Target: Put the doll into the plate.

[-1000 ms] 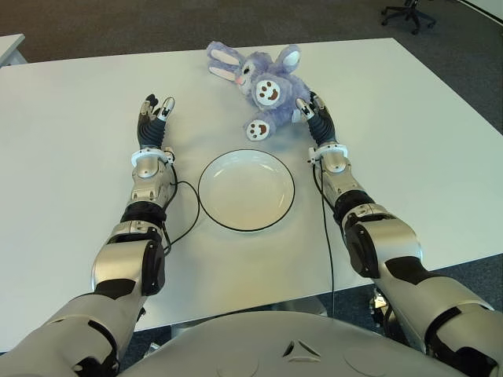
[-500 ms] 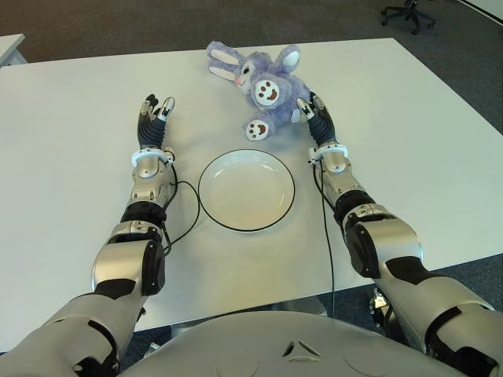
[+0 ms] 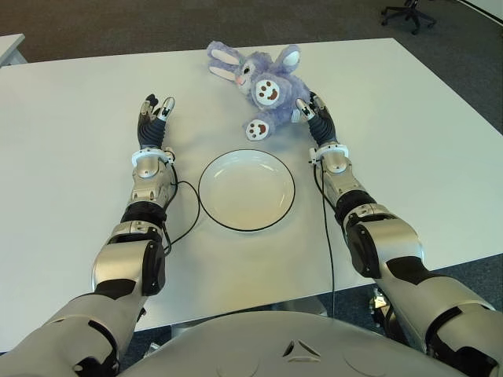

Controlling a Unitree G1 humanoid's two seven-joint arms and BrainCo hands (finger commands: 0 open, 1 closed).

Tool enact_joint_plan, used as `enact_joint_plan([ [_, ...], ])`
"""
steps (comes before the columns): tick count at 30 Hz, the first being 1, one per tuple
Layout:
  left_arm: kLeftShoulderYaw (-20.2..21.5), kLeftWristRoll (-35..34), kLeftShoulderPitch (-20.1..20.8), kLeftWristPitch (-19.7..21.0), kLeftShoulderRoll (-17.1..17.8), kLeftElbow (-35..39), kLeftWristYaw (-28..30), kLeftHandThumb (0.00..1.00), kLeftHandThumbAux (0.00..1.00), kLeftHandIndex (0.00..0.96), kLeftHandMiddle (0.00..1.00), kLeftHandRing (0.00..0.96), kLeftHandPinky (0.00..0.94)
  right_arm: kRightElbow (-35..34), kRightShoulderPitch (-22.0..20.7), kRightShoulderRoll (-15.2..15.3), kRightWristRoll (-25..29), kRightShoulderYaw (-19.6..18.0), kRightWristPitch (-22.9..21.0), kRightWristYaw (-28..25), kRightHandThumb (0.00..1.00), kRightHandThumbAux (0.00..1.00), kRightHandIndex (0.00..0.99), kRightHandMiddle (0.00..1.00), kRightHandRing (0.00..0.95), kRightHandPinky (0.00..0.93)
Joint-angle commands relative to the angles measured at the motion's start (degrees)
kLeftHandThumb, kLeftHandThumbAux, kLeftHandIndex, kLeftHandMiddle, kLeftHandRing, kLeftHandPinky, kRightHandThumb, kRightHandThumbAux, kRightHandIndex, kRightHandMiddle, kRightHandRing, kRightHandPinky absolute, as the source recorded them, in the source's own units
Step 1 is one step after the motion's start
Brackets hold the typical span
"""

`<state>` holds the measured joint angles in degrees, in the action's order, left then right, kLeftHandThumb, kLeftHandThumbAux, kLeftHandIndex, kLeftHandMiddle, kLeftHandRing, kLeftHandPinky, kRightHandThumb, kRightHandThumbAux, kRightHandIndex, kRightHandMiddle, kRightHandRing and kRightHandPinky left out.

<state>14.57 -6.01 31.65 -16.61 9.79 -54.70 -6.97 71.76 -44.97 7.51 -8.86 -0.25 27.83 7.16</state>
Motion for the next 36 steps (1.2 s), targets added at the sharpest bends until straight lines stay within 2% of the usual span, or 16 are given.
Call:
enact_joint_plan([
  [1, -0.26, 0.06, -5.34, 3.71, -1.89, -3.42, -0.56, 0.000, 0.475, 0.000, 0.065, 0.050, 0.013, 3.89, 6.60, -0.90, 0.25, -0.61, -2.33, -1.34, 0.174, 0.313, 0.000, 0.000, 0.000, 0.000],
  [15, -0.18, 0.08, -5.57, 3.95, -1.89, -3.07, -0.88, 0.000, 0.476, 0.000, 0.079, 0.056, 0.015, 3.69, 6.47, -2.98, 6.96, -8.00, -2.64, -7.59, 0.048, 0.357, 0.000, 0.000, 0.000, 0.000],
  [29, -0.27, 0.18, -5.91, 3.99, -1.84, -2.53, -0.86, 0.000, 0.481, 0.000, 0.082, 0.059, 0.020, 3.25, 6.39, -4.55, 11.03, -12.39, -1.93, -11.10, 0.022, 0.364, 0.000, 0.000, 0.000, 0.000],
  [36, -0.42, 0.18, -6.01, 4.29, -1.84, -2.22, -0.72, 0.000, 0.475, 0.000, 0.075, 0.048, 0.000, 3.19, 5.91, -5.77, 15.33, -16.48, -2.72, -13.96, 0.026, 0.363, 0.000, 0.000, 0.000, 0.000],
])
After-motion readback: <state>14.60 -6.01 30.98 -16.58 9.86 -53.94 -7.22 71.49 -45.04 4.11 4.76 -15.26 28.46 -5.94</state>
